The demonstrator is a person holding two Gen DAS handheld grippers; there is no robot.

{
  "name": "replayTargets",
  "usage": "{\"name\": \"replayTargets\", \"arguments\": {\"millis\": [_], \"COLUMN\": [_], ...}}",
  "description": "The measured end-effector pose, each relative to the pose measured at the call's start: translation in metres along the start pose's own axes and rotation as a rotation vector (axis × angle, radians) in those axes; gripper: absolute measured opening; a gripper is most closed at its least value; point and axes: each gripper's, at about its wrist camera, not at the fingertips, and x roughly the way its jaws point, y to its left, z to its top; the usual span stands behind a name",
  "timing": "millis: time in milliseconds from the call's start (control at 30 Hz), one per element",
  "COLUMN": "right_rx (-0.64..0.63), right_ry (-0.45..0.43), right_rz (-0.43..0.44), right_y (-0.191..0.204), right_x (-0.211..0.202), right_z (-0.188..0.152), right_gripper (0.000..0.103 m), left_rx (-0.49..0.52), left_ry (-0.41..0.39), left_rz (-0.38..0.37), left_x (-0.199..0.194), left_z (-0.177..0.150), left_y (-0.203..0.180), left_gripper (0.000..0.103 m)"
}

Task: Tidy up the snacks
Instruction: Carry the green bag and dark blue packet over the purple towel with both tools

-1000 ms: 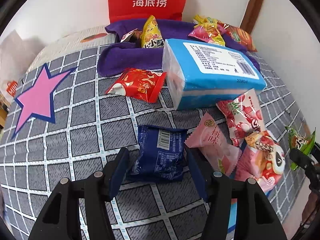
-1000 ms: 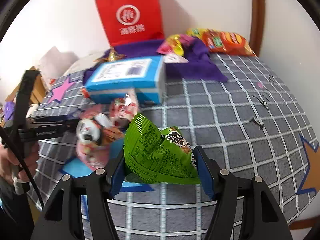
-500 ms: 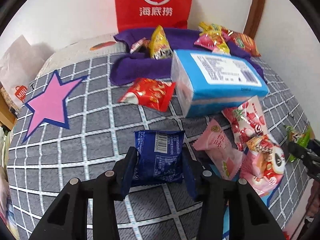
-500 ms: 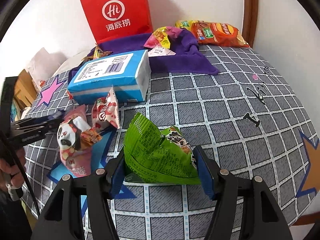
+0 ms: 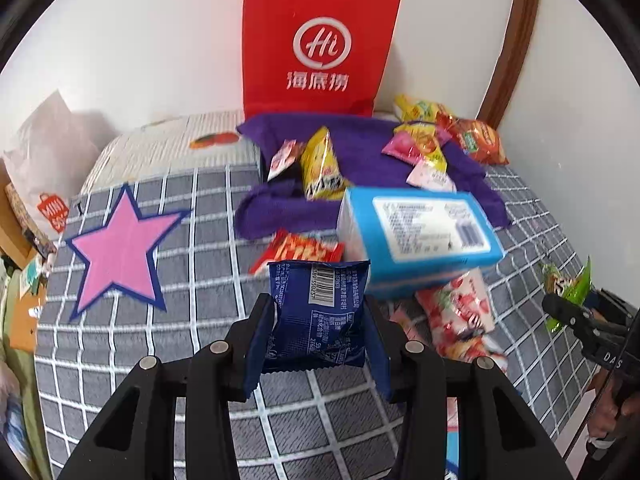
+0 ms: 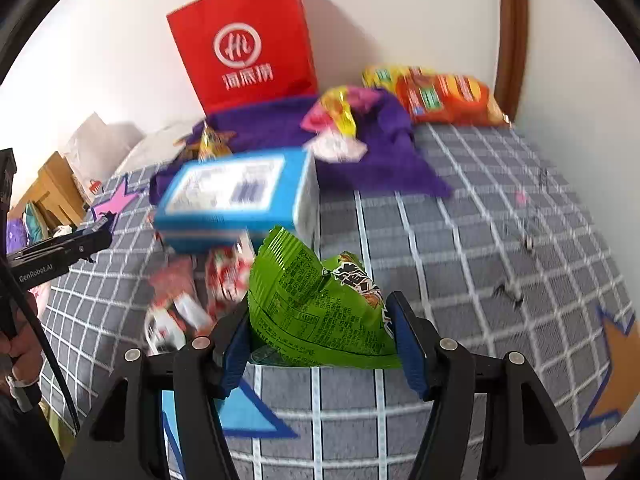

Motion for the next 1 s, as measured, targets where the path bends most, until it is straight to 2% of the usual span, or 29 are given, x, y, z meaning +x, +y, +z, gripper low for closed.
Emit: {"name": "replayTargets", "arguments": {"millis": [233, 633, 767, 1000], "right_rx": [-0.038, -0.074, -0.086, -0.137], "right_ry": [-0.068, -0.114, -0.147, -0.192], "right_rz": [0.006, -0.013, 0.031, 0.044], "right_y": [0.010, 0.015, 0.025, 0.045], "right_x": [-0.005, 0.013, 0.013, 0.029], "right_z": [0.053, 0.136, 0.159, 0.195], "right_gripper": [0.063, 0.063, 0.063, 0.063], "left_rx": [-0.001, -0.023, -0.034, -0.033], "left_ry": [-0.030, -0.087, -0.111, -0.128], "left_rz": [0.020, 0.068, 0.080, 0.071], "left_x": [-0.002, 0.005, 0.007, 0.027], "left_z": [0.031, 0.100, 0.124, 0.155], "left_y": [0.001, 0.025, 0.031, 0.030], "left_gripper": [0.041, 0.042, 0.042, 0.042]}}
